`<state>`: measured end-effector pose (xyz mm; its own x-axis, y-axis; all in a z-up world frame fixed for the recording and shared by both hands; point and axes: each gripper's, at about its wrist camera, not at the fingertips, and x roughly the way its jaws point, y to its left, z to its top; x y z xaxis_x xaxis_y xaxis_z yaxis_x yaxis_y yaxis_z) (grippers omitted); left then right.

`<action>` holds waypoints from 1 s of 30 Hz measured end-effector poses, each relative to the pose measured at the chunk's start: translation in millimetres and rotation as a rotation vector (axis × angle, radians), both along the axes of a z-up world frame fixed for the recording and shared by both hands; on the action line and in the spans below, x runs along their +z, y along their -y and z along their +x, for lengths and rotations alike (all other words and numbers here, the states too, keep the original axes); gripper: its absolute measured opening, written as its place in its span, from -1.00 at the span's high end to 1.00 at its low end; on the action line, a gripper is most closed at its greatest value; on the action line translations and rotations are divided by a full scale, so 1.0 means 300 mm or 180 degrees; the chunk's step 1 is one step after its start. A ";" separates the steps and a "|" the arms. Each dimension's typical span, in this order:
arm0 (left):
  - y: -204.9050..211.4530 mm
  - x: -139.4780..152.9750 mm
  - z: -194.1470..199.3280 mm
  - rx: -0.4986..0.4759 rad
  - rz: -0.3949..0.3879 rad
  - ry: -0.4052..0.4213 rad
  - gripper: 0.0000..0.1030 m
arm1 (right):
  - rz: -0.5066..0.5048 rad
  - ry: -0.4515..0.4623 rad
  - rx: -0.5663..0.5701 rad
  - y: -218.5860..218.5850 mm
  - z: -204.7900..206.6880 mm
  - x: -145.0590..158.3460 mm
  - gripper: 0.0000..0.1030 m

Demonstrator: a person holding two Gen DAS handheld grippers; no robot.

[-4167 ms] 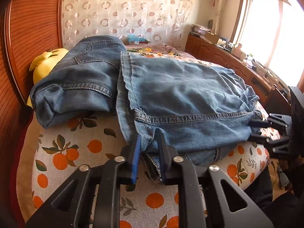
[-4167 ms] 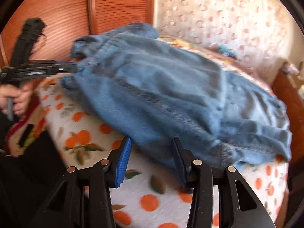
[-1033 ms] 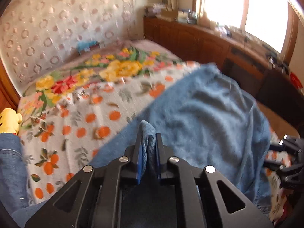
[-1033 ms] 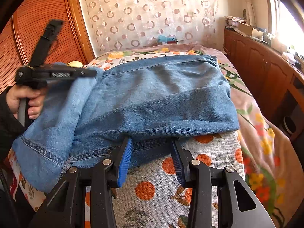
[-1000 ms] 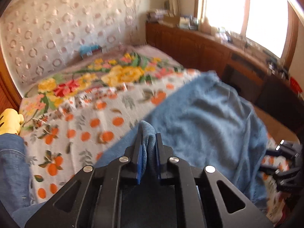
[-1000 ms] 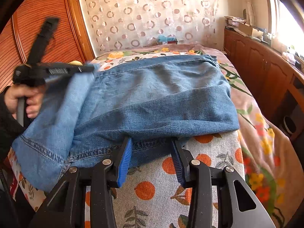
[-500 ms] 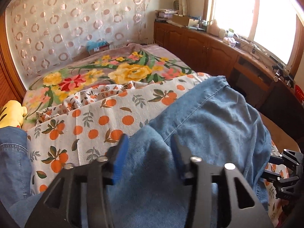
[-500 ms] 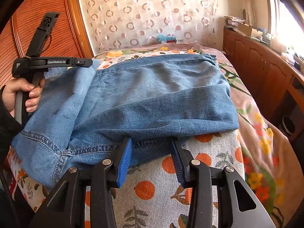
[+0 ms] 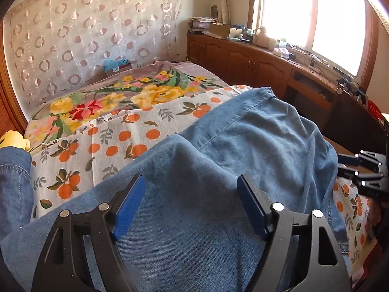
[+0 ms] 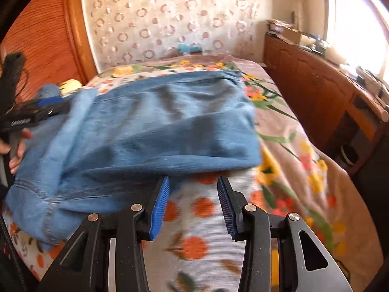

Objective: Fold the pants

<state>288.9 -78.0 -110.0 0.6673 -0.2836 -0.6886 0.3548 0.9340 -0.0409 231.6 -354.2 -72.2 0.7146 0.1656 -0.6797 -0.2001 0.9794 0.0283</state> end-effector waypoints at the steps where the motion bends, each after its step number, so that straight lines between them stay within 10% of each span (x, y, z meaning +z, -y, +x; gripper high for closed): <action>1: -0.001 -0.008 0.003 0.0002 -0.0007 -0.0011 -0.52 | -0.0053 0.0000 -0.0035 0.016 0.006 0.003 0.18; 21: -0.011 -0.041 0.005 0.0016 -0.0138 -0.0103 -0.52 | 0.0028 -0.0139 -0.0043 0.119 0.260 -0.030 0.17; 25: -0.019 -0.034 0.002 0.0057 -0.0134 -0.0070 -0.52 | 0.0025 -0.0072 -0.0009 0.113 0.276 -0.024 0.71; 30: -0.043 0.009 -0.022 0.0156 -0.0077 0.0069 -0.52 | 0.0151 0.0111 -0.0137 0.114 0.240 0.010 0.91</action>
